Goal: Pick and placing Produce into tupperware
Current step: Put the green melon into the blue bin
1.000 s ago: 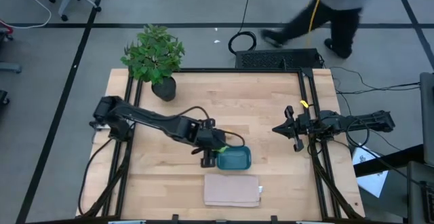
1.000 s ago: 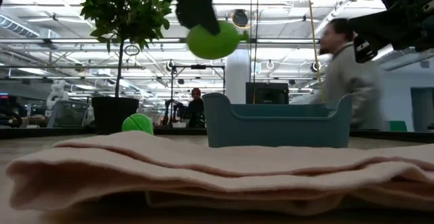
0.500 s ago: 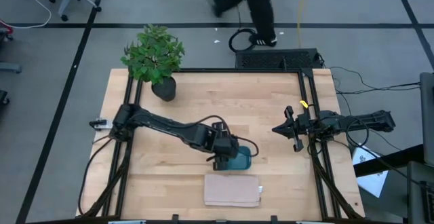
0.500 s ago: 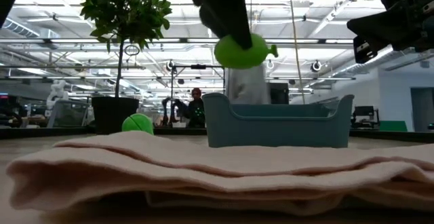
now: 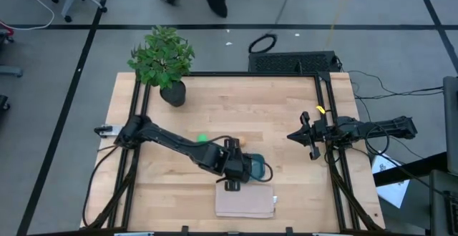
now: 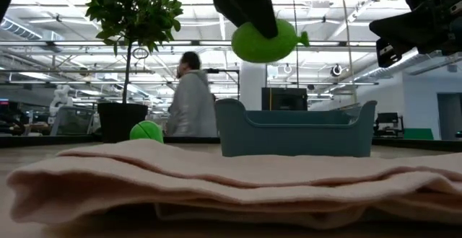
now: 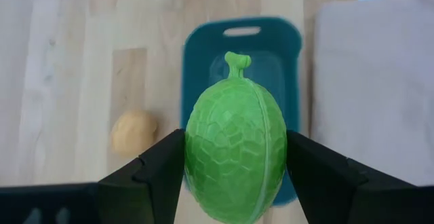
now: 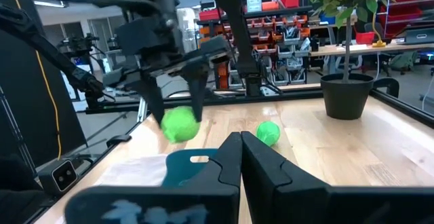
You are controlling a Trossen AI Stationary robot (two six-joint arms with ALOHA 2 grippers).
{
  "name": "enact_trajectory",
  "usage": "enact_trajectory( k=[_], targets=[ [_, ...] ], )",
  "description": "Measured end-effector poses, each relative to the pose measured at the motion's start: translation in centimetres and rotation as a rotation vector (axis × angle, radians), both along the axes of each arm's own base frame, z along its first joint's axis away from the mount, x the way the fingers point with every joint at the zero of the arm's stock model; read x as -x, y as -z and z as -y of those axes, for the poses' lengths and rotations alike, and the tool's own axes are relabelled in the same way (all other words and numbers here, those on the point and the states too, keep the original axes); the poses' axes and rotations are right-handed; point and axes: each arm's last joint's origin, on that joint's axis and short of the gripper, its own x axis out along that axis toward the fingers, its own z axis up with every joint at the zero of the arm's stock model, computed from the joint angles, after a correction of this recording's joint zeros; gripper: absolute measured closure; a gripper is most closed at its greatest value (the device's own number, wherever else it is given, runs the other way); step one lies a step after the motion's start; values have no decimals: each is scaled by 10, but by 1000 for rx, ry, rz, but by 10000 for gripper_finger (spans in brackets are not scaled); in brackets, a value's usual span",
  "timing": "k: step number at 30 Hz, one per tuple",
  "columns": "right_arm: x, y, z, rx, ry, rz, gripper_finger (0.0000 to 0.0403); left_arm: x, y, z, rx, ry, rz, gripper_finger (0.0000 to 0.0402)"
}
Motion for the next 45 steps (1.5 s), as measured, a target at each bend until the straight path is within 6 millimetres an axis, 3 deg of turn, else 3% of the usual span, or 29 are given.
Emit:
enact_trajectory(
  k=[7, 18, 31, 45],
  targets=[
    [0, 0, 0, 0, 1, -4, 403, -12, 30, 7, -17, -1, -26, 172],
    [-1, 1, 0, 1, 1, -9, 403, -21, 52, 10, -16, -15, -39, 172],
    [-2, 2, 0, 2, 1, -20, 403, -16, 62, 17, -97, -70, -27, 172],
    [-2, 2, 0, 2, 1, -20, 403, -15, 70, 15, -42, -108, -38, 172]
  ],
)
